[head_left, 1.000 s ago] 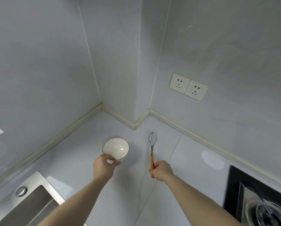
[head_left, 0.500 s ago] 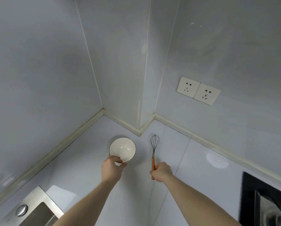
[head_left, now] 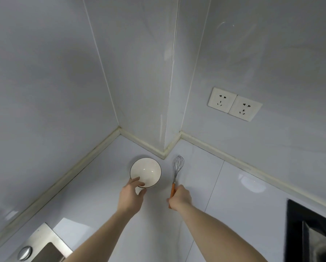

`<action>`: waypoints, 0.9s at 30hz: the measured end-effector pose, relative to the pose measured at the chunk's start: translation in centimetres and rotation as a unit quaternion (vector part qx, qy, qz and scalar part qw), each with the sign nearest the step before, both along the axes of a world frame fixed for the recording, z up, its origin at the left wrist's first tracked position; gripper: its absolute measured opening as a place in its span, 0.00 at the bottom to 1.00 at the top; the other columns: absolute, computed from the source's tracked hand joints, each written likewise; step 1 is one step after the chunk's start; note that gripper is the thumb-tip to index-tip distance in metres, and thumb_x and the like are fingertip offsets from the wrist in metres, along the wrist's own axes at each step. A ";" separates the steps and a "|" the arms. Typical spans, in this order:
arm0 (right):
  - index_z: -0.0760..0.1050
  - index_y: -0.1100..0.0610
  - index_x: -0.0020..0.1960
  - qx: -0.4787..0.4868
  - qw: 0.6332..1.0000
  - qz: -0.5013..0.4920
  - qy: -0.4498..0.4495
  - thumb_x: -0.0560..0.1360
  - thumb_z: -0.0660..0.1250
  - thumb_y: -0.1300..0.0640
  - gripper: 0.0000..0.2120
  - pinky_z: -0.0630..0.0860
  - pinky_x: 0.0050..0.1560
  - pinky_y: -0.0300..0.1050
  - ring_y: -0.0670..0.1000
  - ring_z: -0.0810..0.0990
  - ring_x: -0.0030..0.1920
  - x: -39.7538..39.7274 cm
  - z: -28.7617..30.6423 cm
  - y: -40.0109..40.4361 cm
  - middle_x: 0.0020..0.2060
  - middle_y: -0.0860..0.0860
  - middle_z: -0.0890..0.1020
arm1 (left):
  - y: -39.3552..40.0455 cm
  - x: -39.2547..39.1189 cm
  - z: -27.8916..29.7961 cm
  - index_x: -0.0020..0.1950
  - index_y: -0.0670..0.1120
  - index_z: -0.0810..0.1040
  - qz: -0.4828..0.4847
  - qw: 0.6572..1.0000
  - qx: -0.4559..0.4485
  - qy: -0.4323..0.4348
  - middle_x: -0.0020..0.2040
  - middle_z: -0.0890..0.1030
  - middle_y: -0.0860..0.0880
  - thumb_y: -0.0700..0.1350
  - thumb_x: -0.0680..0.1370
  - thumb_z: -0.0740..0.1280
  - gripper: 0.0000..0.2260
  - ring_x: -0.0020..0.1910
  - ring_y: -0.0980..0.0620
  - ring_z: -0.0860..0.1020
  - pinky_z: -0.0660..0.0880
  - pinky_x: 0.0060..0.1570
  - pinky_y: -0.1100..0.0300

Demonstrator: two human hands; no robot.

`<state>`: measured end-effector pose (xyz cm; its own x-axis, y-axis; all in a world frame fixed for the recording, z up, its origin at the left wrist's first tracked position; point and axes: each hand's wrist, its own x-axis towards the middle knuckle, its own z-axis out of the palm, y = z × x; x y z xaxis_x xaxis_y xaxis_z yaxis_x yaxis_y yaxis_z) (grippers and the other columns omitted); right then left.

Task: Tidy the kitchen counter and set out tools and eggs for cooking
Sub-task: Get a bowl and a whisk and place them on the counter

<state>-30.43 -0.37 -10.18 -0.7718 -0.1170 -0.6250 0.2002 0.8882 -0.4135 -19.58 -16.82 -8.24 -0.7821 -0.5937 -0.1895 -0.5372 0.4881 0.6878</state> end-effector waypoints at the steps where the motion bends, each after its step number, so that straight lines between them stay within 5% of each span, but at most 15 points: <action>1: 0.73 0.55 0.59 -0.001 1.000 0.001 0.007 0.69 0.76 0.54 0.22 0.82 0.52 0.49 0.57 0.82 0.55 0.2 0.1 -0.2 0.55 0.53 0.80 | 0.0 0.4 0.1 0.54 0.50 0.85 -0.003 1.000 -0.008 0.010 0.70 0.78 0.52 0.43 0.77 0.73 0.06 0.67 0.50 0.77 0.70 0.59 0.63; 5: 0.72 0.55 0.60 -0.005 1.000 0.003 0.020 0.69 0.77 0.53 0.24 0.81 0.54 0.49 0.58 0.81 0.57 0.8 -0.4 -0.8 0.56 0.53 0.80 | 0.0 2.1 0.6 0.56 0.51 0.84 -0.008 0.999 -0.018 0.041 0.71 0.76 0.53 0.40 0.79 0.69 0.09 0.73 0.50 0.72 0.71 0.66 0.59; 14: 0.69 0.55 0.66 -0.027 0.997 0.061 0.032 0.73 0.74 0.49 0.26 0.76 0.56 0.44 0.55 0.79 0.59 2.2 1.5 1.6 0.60 0.53 0.78 | 1.3 6.9 3.7 0.58 0.55 0.83 -0.027 0.999 -0.002 0.028 0.68 0.75 0.61 0.41 0.78 0.70 0.11 0.63 0.54 0.78 0.71 0.56 0.64; 21: 0.71 0.50 0.67 -0.158 0.982 0.077 0.068 0.75 0.73 0.53 0.23 0.78 0.56 0.45 0.49 0.78 0.55 6.6 6.6 7.3 0.62 0.47 0.75 | 2.9 12.7 6.5 0.61 0.59 0.79 -0.093 0.995 -0.007 -0.024 0.72 0.73 0.60 0.51 0.78 0.70 0.12 0.58 0.55 0.80 0.74 0.62 0.57; 27: 0.72 0.44 0.65 -0.231 0.967 0.043 0.094 0.76 0.72 0.53 0.20 0.77 0.57 0.39 0.42 0.76 0.60 10.3 11.2 14.4 0.63 0.38 0.74 | 7.2 14.4 10.2 0.60 0.61 0.79 -0.099 0.995 -0.016 0.013 0.69 0.73 0.63 0.51 0.78 0.70 0.11 0.61 0.58 0.77 0.74 0.62 0.59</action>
<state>-20.08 14.03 1.04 -0.8424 -0.4182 -0.3399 0.0168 0.6101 -0.7922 -5.18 -9.61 1.93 -0.8891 -0.4322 -0.1507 -0.4098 0.6050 0.6827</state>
